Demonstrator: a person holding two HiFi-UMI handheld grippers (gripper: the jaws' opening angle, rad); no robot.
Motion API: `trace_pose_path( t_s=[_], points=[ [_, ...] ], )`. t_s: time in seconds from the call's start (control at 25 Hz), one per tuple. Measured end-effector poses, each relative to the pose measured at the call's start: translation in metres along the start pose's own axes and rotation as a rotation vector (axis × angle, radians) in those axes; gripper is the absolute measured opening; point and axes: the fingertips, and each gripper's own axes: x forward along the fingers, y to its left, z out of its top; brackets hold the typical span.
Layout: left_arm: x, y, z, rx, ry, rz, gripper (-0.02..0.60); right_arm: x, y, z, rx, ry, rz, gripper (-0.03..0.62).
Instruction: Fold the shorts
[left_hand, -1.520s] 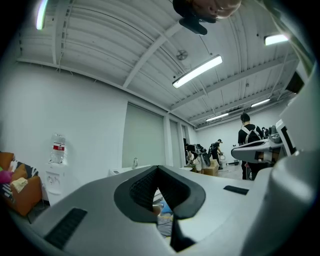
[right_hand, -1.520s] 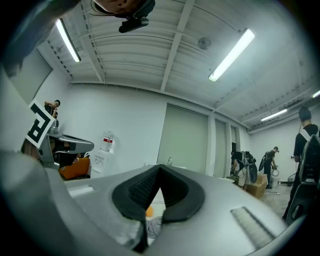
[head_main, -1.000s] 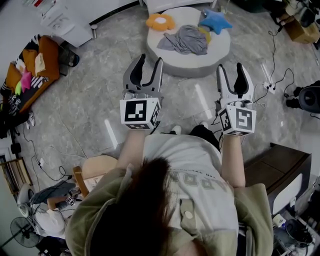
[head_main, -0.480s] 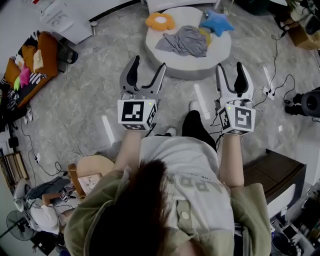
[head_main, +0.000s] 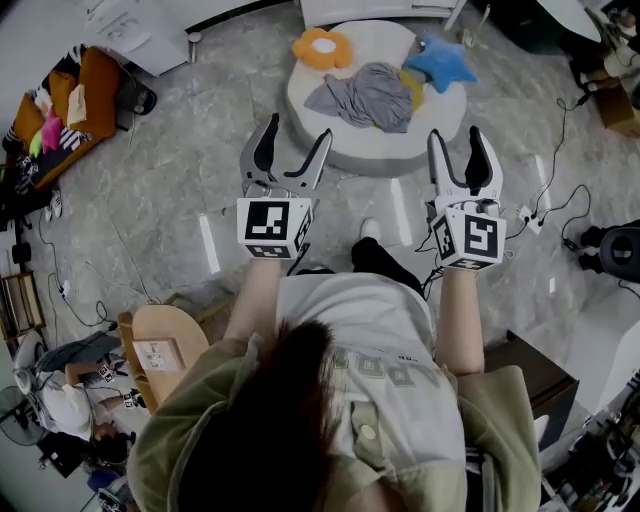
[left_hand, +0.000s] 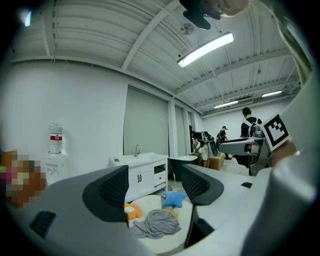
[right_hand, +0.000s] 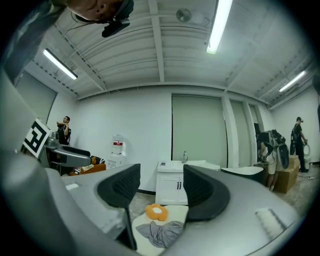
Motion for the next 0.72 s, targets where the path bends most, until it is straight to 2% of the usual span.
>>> trace_pose_path(
  t_s=[0.2, 0.4, 0.72],
  points=[
    [0.046, -0.022, -0.002, -0.012, 0.021, 0.069, 0.318, 0.033, -0.047, -0.007, -0.008, 0.016, 0.071, 0.258],
    [0.072, -0.028, -0.011, -0.013, 0.067, 0.138, 0.317, 0.062, -0.080, -0.024, 0.002, 0.048, 0.129, 0.258],
    [0.095, -0.010, -0.041, -0.008, 0.176, 0.173, 0.317, 0.101, -0.095, -0.061, 0.013, 0.125, 0.166, 0.258]
  ],
)
